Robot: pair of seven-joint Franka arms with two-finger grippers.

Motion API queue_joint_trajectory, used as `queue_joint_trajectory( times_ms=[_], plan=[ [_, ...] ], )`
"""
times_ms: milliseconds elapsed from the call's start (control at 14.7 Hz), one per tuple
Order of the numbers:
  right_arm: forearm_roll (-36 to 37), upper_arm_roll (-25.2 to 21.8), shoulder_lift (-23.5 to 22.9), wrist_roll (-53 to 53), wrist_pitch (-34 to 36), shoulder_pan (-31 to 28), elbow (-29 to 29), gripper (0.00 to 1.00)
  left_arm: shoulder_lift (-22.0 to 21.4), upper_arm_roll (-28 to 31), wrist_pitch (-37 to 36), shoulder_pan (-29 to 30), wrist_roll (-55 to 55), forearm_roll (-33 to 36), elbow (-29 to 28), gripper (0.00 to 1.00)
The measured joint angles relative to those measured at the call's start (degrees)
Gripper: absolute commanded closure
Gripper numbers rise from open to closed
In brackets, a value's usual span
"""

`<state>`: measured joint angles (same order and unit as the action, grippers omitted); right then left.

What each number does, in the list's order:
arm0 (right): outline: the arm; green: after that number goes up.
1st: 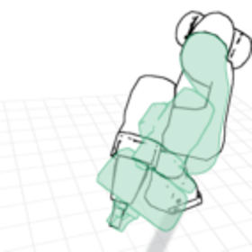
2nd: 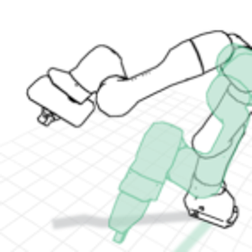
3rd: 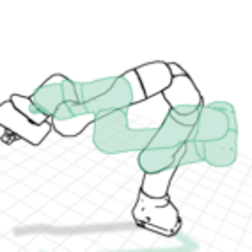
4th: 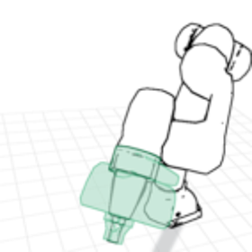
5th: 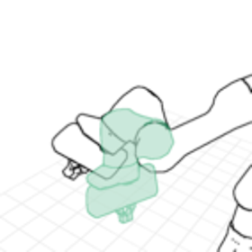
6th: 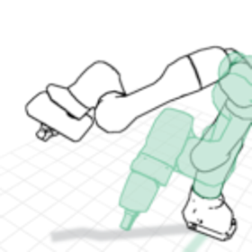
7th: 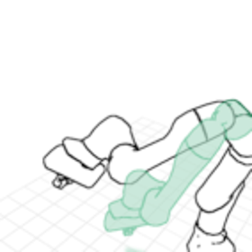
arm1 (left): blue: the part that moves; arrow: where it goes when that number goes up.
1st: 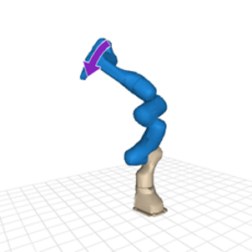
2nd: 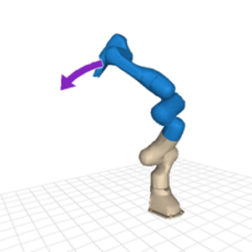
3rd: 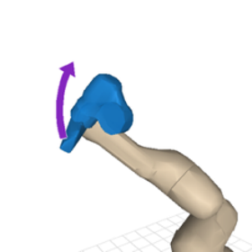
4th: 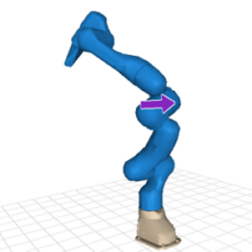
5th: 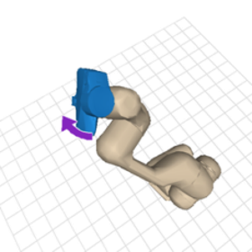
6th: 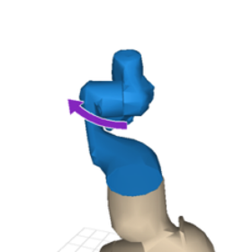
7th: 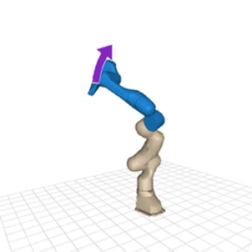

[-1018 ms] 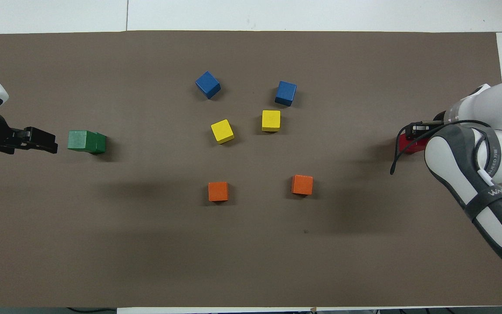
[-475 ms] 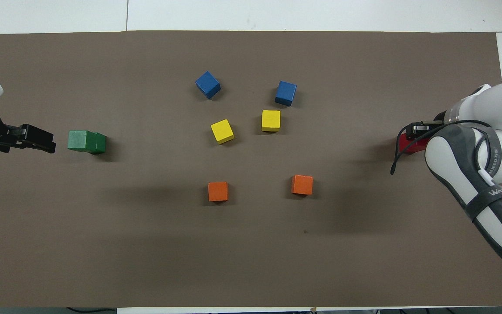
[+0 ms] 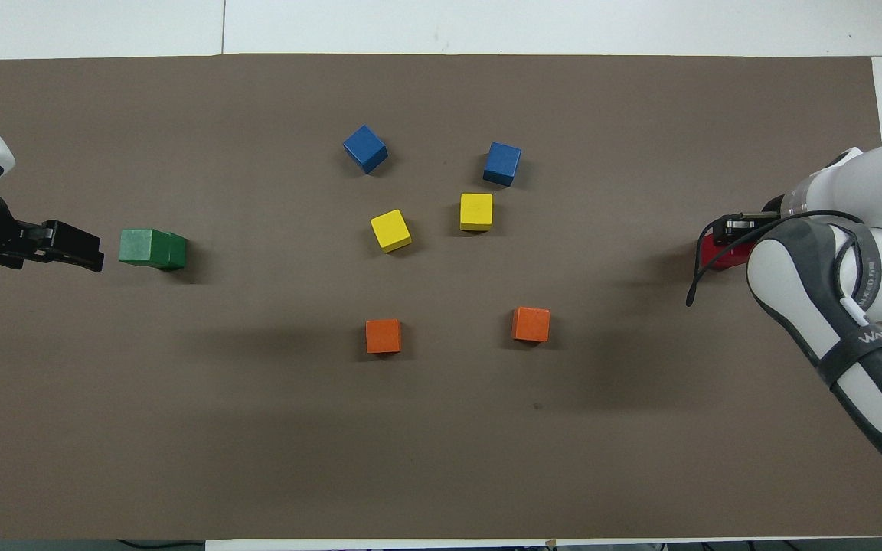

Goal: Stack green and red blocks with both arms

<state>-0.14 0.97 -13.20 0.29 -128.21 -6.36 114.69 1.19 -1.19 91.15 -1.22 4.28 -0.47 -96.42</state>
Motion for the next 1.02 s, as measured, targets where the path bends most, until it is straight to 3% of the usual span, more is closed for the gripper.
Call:
queue_joint_trajectory(
  times_ms=[204,678,1018],
  plan=[
    [0.0,0.0,0.0,0.0,0.0,0.0,0.04,0.0,-0.2,0.0,-0.02,-0.19,0.0,0.0,0.0,0.0],
    [-0.01,0.02,0.03,0.0,-0.05,0.08,-0.35,0.0,-0.41,0.0,-0.04,-0.2,0.0,0.0,0.0,0.0],
    [-0.07,0.11,2.52,-2.06,3.6,3.79,-4.54,0.0,-0.7,0.07,0.02,-0.22,0.0,0.0,0.59,0.0]
  ],
)
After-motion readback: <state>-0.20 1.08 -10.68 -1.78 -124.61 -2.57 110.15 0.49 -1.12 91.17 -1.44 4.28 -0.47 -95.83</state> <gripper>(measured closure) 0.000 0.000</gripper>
